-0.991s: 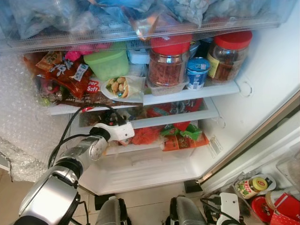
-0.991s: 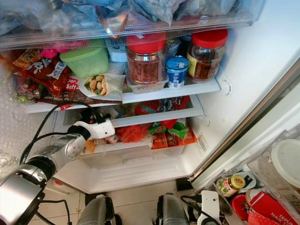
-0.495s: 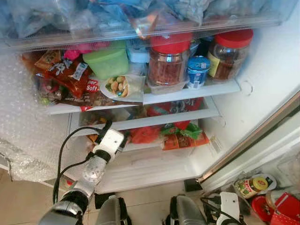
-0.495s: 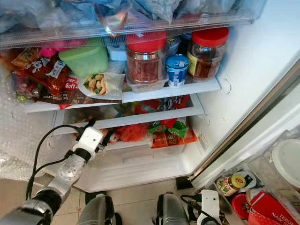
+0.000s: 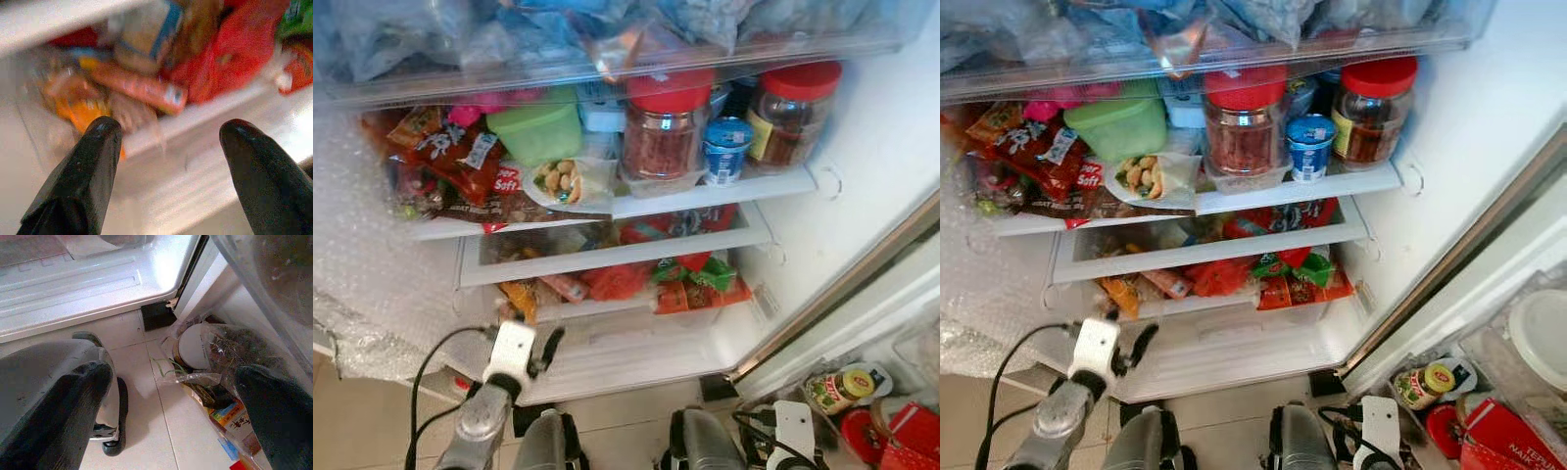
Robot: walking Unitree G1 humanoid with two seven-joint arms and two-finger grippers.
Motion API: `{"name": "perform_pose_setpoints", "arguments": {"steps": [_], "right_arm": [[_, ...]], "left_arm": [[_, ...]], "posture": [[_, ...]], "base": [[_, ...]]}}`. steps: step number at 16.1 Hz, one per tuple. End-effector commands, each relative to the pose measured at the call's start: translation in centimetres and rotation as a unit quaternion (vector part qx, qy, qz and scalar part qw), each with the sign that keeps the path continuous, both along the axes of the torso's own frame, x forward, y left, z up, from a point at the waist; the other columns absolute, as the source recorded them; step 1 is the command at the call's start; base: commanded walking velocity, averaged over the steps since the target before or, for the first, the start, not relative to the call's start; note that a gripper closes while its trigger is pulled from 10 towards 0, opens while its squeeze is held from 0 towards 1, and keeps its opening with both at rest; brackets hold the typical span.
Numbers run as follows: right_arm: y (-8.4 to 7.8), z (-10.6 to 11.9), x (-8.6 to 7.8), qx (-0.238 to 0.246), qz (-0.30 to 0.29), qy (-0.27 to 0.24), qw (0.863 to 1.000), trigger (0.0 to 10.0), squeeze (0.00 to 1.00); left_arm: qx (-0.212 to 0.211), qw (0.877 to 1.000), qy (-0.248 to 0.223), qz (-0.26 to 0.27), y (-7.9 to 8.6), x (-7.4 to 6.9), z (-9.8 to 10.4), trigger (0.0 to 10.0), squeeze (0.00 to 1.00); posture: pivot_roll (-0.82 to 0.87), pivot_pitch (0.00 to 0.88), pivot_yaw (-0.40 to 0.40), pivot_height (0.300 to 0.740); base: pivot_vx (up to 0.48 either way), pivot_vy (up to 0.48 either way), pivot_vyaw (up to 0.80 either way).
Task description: Restocking fridge
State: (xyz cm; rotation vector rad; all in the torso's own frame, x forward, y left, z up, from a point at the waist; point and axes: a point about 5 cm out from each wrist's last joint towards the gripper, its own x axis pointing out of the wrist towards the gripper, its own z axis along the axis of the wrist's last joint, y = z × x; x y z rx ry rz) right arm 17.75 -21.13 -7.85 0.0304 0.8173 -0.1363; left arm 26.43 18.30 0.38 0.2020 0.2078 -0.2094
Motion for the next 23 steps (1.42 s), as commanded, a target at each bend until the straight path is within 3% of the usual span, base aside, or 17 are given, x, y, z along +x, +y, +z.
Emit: {"name": "perform_pose_setpoints", "arguments": {"steps": [1,2,3,4,5,6,7,9,16,23], "right_arm": [[1.4,-1.1,-1.7,0.020,0.012,0.040,0.999,10.0,0.00],[1.5,-1.2,-1.7,0.020,0.015,0.042,0.999,10.0,0.00],[1.5,-1.2,-1.8,0.020,0.018,0.044,0.999,10.0,0.00],[1.6,-1.2,-1.8,0.020,0.020,0.045,0.999,10.0,0.00],[1.6,-1.2,-1.8,0.020,0.020,0.046,0.999,10.0,0.00],[1.7,-1.2,-1.8,0.021,0.020,0.047,0.998,10.0,0.00],[1.7,-1.2,-1.8,0.022,0.020,0.048,0.998,10.0,0.00],[1.9,-1.3,-1.8,0.023,0.023,0.049,0.998,10.0,0.00],[2.0,-1.2,-1.7,0.025,0.027,0.043,0.998,10.0,0.00],[1.7,-1.3,-2.1,0.026,0.027,0.045,0.998,10.0,0.00]], "left_arm": [[0.008,0.997,0.069,0.021,0.9,-1.3,-1.9,10.0,0.00],[0.002,0.995,0.095,0.043,1.1,-1.7,-2.6,10.0,0.00],[0.009,0.985,0.154,0.075,1.6,-2.3,-3.9,10.0,0.00],[0.000,0.979,0.175,0.102,1.8,-2.8,-4.4,10.0,0.00],[-0.013,0.966,0.217,0.137,2.3,-3.5,-5.3,10.0,0.00],[0.001,0.955,0.258,0.149,2.5,-4.5,-6.1,10.0,0.00],[0.012,0.947,0.284,0.149,2.6,-5.3,-6.7,10.0,0.00],[-0.003,0.923,0.328,0.202,3.2,-7.3,-7.9,10.0,0.00],[-0.001,0.907,0.356,0.223,2.8,-9.2,-8.9,10.0,0.00],[-0.003,0.902,0.363,0.233,3.1,-9.7,-9.1,10.0,0.00]], "posture": [[-0.07,0.162,0.036,0.645],[-0.07,0.166,0.035,0.645],[-0.07,0.169,0.032,0.645],[-0.07,0.170,0.030,0.645],[-0.07,0.175,0.028,0.645],[-0.07,0.175,0.028,0.645],[-0.07,0.179,0.027,0.645],[-0.08,0.173,0.023,0.645],[-0.09,0.145,0.021,0.645],[-0.09,0.131,0.024,0.645]], "base": [[0.000,0.000,0.00],[0.000,0.000,0.00],[0.000,0.000,0.00],[0.000,0.000,0.00],[0.000,0.000,0.00],[0.000,0.000,0.00],[0.000,0.000,0.00],[0.000,0.000,0.00],[-0.261,0.000,0.00],[-0.308,0.000,0.00]]}}
